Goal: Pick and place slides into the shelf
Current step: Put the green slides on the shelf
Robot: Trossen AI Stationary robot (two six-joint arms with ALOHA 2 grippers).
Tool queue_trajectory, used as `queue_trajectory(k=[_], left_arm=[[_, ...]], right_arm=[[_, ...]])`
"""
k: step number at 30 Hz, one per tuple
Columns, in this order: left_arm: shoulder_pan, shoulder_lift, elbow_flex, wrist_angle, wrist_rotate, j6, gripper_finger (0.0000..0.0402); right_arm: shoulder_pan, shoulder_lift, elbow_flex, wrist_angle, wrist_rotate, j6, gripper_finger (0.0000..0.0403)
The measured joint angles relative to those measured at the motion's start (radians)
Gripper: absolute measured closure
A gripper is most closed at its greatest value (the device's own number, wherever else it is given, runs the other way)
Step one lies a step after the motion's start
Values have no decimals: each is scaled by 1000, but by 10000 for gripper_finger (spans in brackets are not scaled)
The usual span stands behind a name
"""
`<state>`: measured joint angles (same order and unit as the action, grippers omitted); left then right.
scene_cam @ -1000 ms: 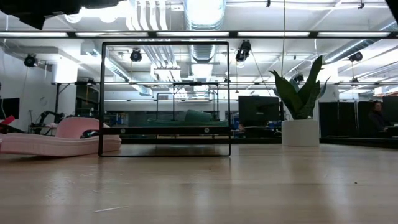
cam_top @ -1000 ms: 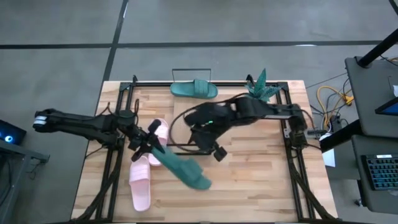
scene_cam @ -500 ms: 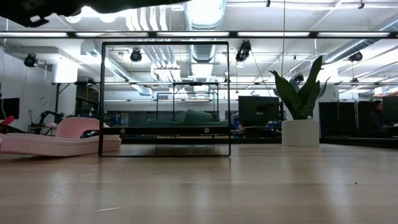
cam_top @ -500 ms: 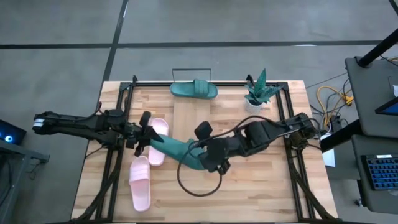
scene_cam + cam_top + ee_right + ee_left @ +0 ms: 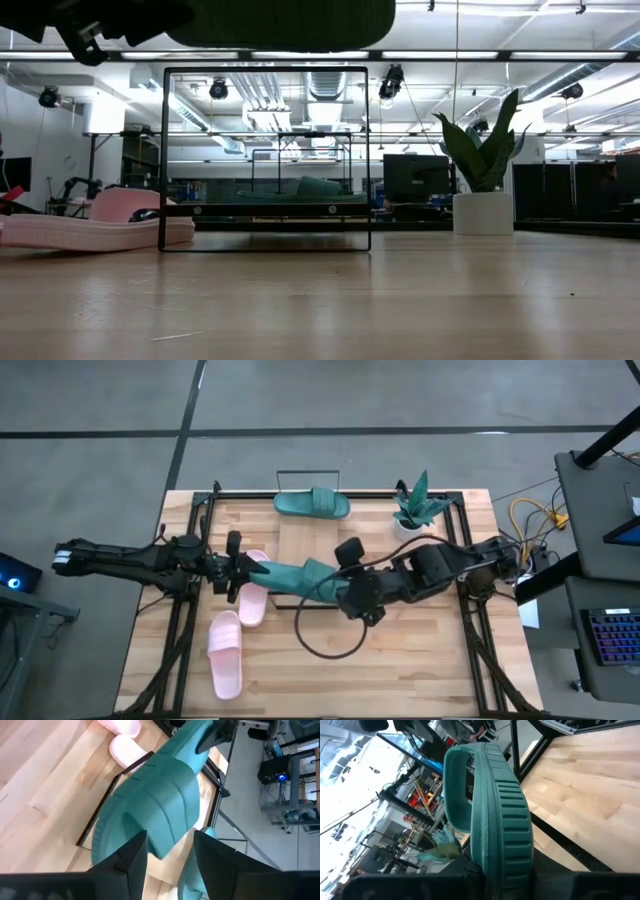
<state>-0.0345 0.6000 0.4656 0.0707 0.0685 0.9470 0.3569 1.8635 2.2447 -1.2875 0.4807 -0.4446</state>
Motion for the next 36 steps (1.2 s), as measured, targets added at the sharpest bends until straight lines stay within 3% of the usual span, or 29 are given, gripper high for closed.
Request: queue_trajectory(k=[16, 26, 36], left_arm=[[-1, 22, 0, 110, 5, 60, 366], [-1, 98, 0, 189, 6, 89, 366], [-1, 90, 0, 227, 6, 91, 366]], right_arm=[[-9, -4, -8, 4, -8, -52, 263], [-19, -2, -9, 8, -11, -56, 264], [-20, -6, -9, -45, -9, 12, 264]])
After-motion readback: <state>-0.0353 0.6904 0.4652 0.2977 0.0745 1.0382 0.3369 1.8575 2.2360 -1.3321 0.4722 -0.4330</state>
